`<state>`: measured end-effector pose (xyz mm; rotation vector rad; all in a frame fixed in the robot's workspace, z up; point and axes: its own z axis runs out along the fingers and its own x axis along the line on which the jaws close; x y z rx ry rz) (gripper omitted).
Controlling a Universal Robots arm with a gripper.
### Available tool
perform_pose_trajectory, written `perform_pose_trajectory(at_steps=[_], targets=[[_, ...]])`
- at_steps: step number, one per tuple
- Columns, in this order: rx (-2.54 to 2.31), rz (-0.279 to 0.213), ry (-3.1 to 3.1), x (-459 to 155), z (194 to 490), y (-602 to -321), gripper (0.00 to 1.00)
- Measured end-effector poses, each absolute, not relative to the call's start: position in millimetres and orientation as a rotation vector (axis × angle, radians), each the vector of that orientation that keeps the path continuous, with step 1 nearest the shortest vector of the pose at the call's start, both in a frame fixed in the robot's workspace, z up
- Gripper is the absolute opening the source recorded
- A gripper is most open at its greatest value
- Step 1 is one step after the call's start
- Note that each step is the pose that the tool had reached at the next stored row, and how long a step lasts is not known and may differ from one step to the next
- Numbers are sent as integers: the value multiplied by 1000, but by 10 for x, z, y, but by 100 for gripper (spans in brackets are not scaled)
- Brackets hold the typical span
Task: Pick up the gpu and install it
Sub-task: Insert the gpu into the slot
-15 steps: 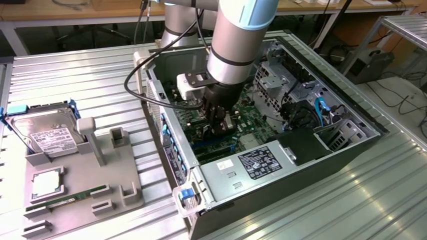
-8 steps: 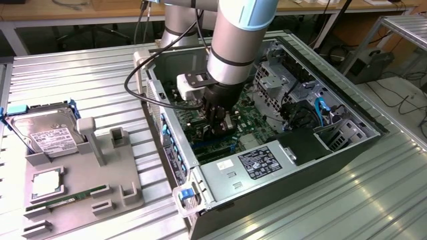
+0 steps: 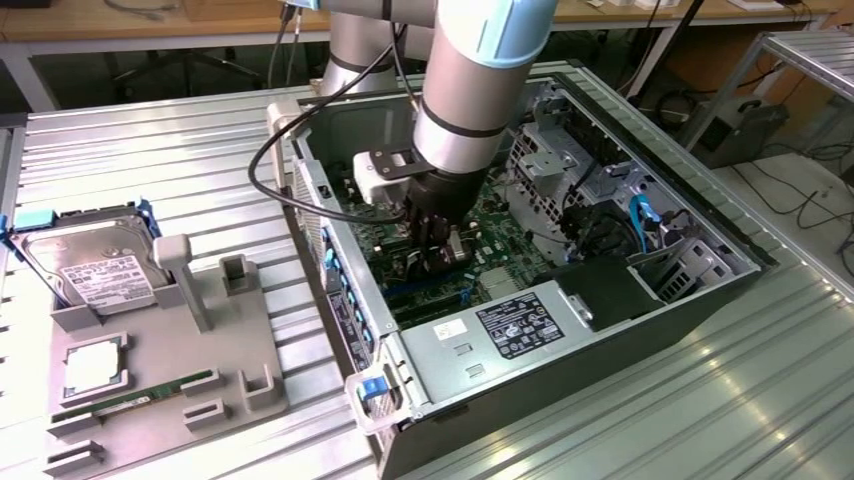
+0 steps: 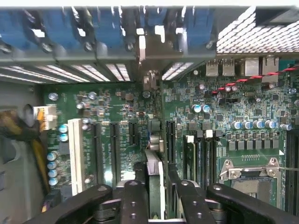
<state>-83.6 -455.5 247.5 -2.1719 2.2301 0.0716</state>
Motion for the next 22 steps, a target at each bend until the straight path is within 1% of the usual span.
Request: perform_pose_trajectory(at_steps=[1,10,17,18,19,20,22], targets=[[-2173,70,2232,-837,2484,-4557,35],[-2174,70,2231,-836,2552,-4557,35],[-2176,70,2229,-836,2893,-4557,35],[-2176,70,2229,-836,2912,-4558,34],[-2176,70,2229,-836,2917,-4557,27],[-2176,70,2229,-836,2917,-4556,27],[-2177,67,2230,-848,2915,-4548,15]])
